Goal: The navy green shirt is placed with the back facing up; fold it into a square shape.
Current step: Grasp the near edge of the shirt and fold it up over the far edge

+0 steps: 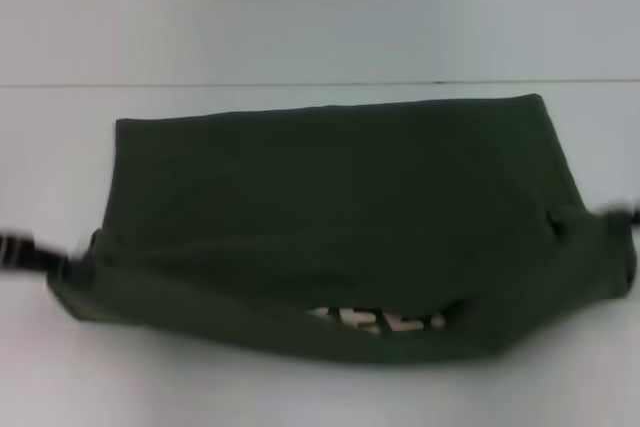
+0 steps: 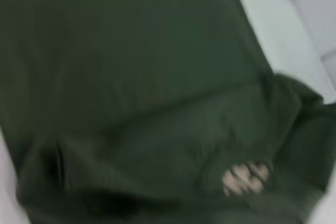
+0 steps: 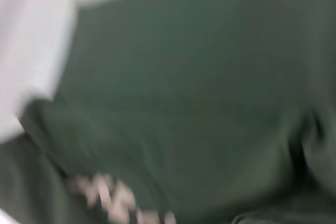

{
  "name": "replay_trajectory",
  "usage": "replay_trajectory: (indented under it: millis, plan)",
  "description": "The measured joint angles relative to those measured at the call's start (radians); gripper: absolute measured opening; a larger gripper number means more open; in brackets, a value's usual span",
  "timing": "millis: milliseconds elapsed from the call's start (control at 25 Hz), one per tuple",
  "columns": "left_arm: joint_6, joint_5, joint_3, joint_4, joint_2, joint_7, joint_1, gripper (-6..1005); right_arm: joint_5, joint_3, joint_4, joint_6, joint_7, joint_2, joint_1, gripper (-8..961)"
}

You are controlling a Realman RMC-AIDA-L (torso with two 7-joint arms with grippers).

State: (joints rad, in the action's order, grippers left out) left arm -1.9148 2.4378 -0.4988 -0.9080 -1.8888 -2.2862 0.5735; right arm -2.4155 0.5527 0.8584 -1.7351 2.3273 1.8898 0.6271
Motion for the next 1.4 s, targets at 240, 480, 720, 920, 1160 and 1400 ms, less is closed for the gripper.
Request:
replay_trajectory:
  millis: [240,480,720,920,1160,1400]
  plan:
    - [0.185,0.004,0.043,0.067,0.053,-0.095,0.109,43,0.184,-0.046,-0.056,0.280,0.032,-0.003,0.024,73]
    - [0.517,0.029,-0.051,0.166,0.038,-0.189,0.179,43,0.231,0.009,-0.200,0.697,-0.034,0.045,0.092,73]
    - [0.827,0.058,-0.187,0.176,-0.057,-0.247,0.194,43,0.223,0.135,-0.318,1.079,-0.129,0.134,0.184,73]
    - [0.955,0.078,-0.217,0.162,-0.109,-0.241,0.203,43,0.222,0.228,-0.373,1.254,-0.122,0.170,0.216,72]
    - [1.005,0.079,-0.224,0.157,-0.115,-0.245,0.213,42,0.242,0.212,-0.372,1.301,-0.122,0.182,0.200,72]
    - [1.086,0.103,-0.224,0.206,-0.116,-0.252,0.246,43,0.269,0.216,-0.374,1.372,-0.128,0.185,0.206,72]
